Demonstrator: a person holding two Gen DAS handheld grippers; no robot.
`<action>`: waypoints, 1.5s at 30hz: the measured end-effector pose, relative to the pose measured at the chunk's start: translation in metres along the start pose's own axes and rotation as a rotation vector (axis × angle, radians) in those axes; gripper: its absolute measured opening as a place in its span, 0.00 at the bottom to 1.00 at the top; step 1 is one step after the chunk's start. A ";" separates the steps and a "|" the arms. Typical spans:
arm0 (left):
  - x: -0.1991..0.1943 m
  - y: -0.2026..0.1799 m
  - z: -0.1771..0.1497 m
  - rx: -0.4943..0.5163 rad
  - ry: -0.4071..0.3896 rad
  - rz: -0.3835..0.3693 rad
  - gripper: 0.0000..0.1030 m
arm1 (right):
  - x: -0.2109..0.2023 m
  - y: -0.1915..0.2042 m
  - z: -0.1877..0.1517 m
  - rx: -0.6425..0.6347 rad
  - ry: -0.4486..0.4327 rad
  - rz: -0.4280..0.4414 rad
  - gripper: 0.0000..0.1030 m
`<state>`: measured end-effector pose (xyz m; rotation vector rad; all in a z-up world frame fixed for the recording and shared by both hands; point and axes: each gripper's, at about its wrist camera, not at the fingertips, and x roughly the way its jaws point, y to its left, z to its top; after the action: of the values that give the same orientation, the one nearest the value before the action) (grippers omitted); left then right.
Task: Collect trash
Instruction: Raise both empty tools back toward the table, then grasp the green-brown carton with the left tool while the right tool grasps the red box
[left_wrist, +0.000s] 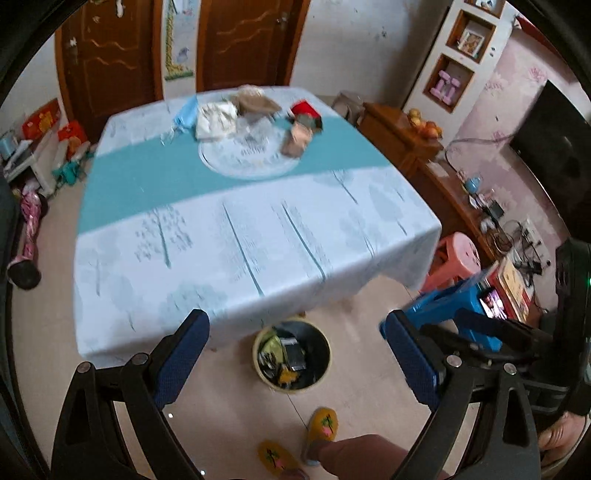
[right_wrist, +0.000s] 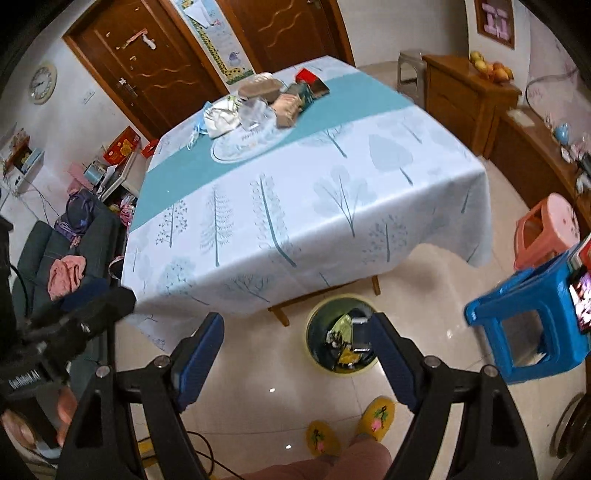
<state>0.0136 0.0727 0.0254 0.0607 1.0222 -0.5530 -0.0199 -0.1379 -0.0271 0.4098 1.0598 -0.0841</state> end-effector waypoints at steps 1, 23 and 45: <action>-0.002 0.002 0.005 -0.004 -0.010 0.003 0.92 | 0.000 0.002 0.003 -0.009 -0.005 -0.007 0.79; 0.163 -0.036 0.224 -0.095 0.034 0.110 0.83 | 0.079 -0.063 0.209 -0.194 0.063 0.092 0.58; 0.340 -0.021 0.296 -0.263 0.304 0.208 0.35 | 0.197 -0.109 0.368 -0.284 0.225 0.235 0.59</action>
<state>0.3732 -0.1737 -0.0924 0.0171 1.3598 -0.2193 0.3537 -0.3484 -0.0733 0.2871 1.2167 0.3250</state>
